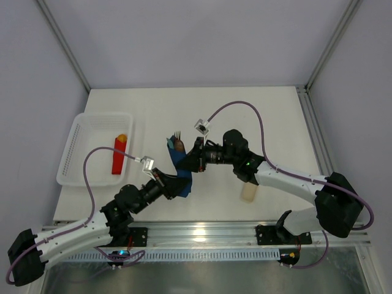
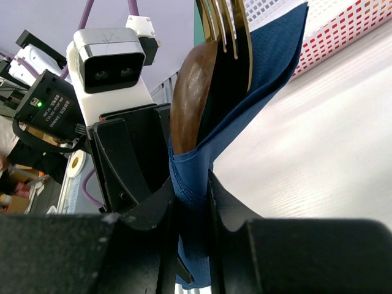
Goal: Place the utensils on the paper napkin and roll it up
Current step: Roll the napkin.
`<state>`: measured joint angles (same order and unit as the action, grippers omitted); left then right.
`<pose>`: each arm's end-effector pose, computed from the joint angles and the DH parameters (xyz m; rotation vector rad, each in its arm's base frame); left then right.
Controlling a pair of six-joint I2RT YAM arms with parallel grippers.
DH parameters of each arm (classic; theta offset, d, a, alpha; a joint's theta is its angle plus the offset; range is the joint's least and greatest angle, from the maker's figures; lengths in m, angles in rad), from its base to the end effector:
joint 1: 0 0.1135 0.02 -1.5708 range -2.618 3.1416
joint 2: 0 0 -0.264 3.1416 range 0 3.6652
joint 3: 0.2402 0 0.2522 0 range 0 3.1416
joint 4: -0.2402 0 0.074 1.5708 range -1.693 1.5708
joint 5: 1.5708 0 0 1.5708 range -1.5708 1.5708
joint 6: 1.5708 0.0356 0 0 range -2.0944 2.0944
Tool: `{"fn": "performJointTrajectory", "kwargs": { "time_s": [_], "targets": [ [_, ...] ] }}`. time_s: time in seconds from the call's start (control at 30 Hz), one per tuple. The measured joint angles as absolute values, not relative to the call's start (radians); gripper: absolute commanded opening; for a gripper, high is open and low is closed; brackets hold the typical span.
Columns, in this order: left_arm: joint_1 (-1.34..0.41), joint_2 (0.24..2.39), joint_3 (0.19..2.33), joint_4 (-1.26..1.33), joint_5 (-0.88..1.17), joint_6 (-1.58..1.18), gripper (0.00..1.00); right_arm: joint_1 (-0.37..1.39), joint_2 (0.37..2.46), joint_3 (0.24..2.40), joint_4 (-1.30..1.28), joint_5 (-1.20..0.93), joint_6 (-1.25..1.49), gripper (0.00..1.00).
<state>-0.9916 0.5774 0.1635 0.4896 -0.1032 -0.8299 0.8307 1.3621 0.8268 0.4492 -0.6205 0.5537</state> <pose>0.0886 -0.1288 0.2223 0.0419 1.6608 -1.3610 0.1932 0.2423 0.2896 -0.7796 1.7247 1.5114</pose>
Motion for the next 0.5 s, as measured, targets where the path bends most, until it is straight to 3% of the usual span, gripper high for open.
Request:
{"fn": "performJointTrajectory", "kwargs": {
  "time_s": [0.1,0.2,0.3,0.5],
  "targets": [
    [-0.992,0.567,0.163,0.489,-0.101,-0.83,0.09,0.83,1.364,0.827,0.461,-0.632,0.559,0.04],
    [-0.992,0.548,0.163,0.48,-0.1,-0.829,0.24,0.829,1.364,0.827,0.478,-0.642,0.57,0.04],
    [-0.992,0.517,0.161,0.469,-0.1,-0.827,0.45,0.829,1.369,0.827,0.502,-0.654,0.591,0.04],
    [-0.992,0.452,0.159,0.45,-0.107,-0.825,0.58,0.829,1.369,0.826,0.509,-0.67,0.625,0.04]
  ]
}}
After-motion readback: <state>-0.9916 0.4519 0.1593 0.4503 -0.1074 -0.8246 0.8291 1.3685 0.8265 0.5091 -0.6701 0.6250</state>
